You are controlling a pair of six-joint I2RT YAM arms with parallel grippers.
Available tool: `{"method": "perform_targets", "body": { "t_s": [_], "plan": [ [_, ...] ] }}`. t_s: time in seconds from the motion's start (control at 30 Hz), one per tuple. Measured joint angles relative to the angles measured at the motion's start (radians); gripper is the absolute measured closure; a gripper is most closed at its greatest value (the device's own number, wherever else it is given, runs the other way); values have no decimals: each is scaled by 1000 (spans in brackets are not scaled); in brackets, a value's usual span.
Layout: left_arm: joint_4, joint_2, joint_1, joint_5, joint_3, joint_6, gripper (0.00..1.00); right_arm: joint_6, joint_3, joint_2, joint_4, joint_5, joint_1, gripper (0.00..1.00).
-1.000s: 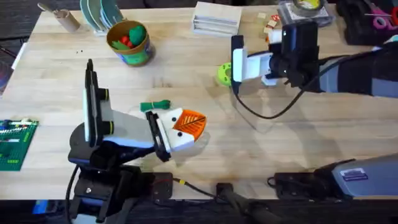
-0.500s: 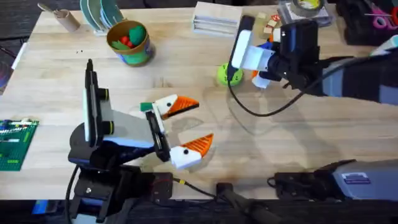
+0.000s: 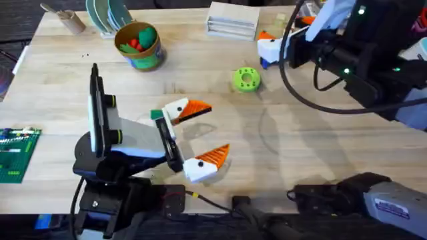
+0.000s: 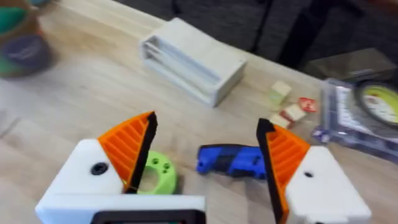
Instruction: Pick up the gripper from the table and insert it into the empty holder that is missing its gripper. Then pick up a screw, insert it into the mounting hole, and use the screwdriver to tighten it. Finally, clean up the table by picking up the vegetable and placing it into the bucket.
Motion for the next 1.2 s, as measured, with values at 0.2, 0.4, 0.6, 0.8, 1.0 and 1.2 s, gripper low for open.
{"method": "perform_targets", "body": {
  "t_s": [0.2, 0.4, 0.6, 0.8, 1.0, 1.2],
  "plan": [
    [-88, 0, 0, -210, 56, -75, 9, 38, 0, 35, -16, -97, 0, 7],
    [-502, 75, 0, -603, 393, -85, 8, 47, 0, 35, -14, -109, 0, 9],
    [-766, 304, 0, -869, 696, -20, 8, 47, 0, 35, -15, -109, 0, 7],
    [-802, 628, 0, -1067, 838, 148, 8, 47, 0, 35, -16, -109, 0, 7],
    [-852, 726, 0, -1078, 838, 277, 8, 47, 0, 35, -16, -109, 0, 7],
    [-916, 817, 0, -1061, 838, 519, 9, 50, 0, 35, -24, -109, 0, 7]
  ]
}}
